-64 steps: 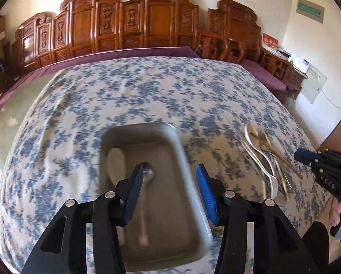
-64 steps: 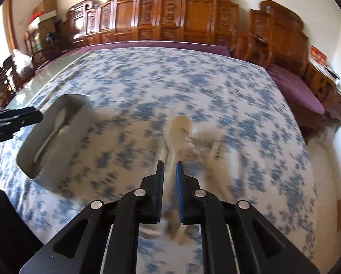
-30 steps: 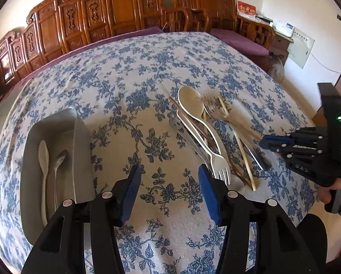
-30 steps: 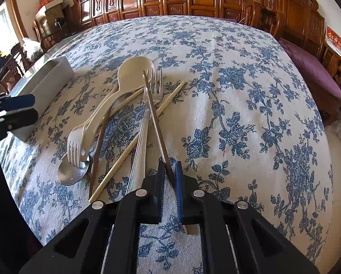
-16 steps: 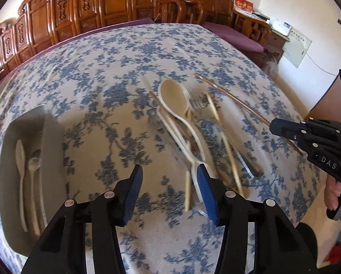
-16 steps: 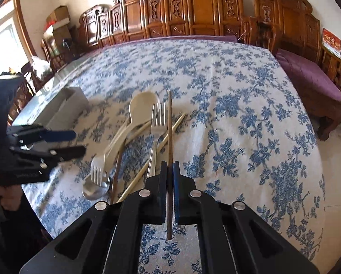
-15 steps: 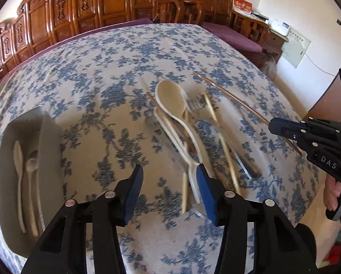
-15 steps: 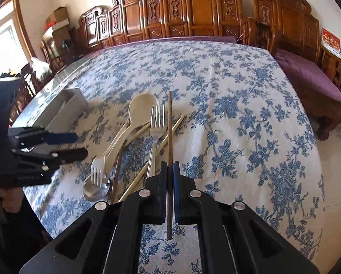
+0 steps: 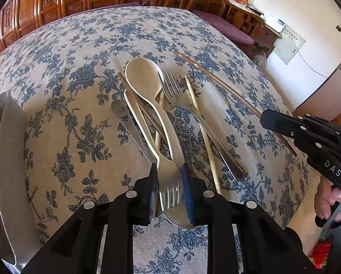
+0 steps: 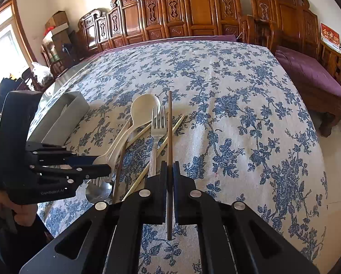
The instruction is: Organize utensils
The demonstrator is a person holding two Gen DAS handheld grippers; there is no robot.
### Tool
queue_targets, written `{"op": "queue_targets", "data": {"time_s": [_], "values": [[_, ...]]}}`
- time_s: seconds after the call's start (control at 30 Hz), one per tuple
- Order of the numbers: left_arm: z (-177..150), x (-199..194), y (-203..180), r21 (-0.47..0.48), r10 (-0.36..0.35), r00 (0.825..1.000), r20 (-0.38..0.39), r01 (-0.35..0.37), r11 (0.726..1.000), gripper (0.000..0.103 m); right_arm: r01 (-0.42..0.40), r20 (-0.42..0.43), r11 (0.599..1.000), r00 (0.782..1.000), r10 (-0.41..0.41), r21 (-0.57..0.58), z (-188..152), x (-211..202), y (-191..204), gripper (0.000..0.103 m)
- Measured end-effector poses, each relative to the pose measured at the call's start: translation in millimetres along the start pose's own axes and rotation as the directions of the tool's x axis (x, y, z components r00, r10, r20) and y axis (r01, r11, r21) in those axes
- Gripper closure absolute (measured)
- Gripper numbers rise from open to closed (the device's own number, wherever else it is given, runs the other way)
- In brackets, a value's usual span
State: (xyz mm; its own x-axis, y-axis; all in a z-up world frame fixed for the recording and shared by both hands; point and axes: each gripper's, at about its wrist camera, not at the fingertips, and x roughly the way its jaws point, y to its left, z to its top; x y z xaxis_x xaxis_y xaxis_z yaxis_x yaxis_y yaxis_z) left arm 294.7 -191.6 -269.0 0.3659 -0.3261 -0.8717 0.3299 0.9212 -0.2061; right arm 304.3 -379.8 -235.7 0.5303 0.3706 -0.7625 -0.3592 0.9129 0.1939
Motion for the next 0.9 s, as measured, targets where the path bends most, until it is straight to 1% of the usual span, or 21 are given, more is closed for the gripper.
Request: {"op": "queue_targets", "data": {"time_s": [0.03,0.07,0.1,0.27,0.43,0.67,0.9], "values": [[-0.5,-0.7,-0.6,-0.001,0.0,1.0,0.001,0.0,1.0,0.089,-0.004,0.0,1.0,1.0,0.004,-0.001,-0.2,-0.3,0.4,0.097],[-0.8,-2.0,-0.6,-0.003,-0.004,1.0,0.003,0.004,1.0,0.093,-0.007,0.0,1.0,1.0,0.007,-0.003,-0.5,-0.4,0.9,0.097],[-1.4,-3.9,-0.4,-0.004,-0.008,1.0,0.005,0.008,1.0,0.099,-0.006,-0.001,1.0,1.0,0.006,-0.006,-0.8,-0.3,1.6,0.097],[-3.5,-22.8,2.8,0.008,-0.01,0.999,0.033,0.01,1.0,0.099,0.004,-0.001,1.0,1.0,-0.004,-0.007,0.8,-2.0,5.9,0.097],[-3.1,-44.3,10.1,0.018,0.005,0.998,0.058,-0.006,1.0,0.099,0.008,0.014,1.0,1.0,-0.008,-0.01,4.8,-8.4,18.7,0.097],[-5.8,-72.7,26.8,0.051,0.049,0.996,0.074,-0.053,0.997,0.099,0.031,0.025,0.999,0.999,-0.03,-0.036,9.4,-24.7,42.0,0.097],[-9.7,-105.4,46.7,0.053,0.086,0.991,0.102,-0.092,0.994,0.099,0.013,0.059,0.999,0.998,-0.011,-0.042,13.3,-43.3,69.9,0.097]]}}
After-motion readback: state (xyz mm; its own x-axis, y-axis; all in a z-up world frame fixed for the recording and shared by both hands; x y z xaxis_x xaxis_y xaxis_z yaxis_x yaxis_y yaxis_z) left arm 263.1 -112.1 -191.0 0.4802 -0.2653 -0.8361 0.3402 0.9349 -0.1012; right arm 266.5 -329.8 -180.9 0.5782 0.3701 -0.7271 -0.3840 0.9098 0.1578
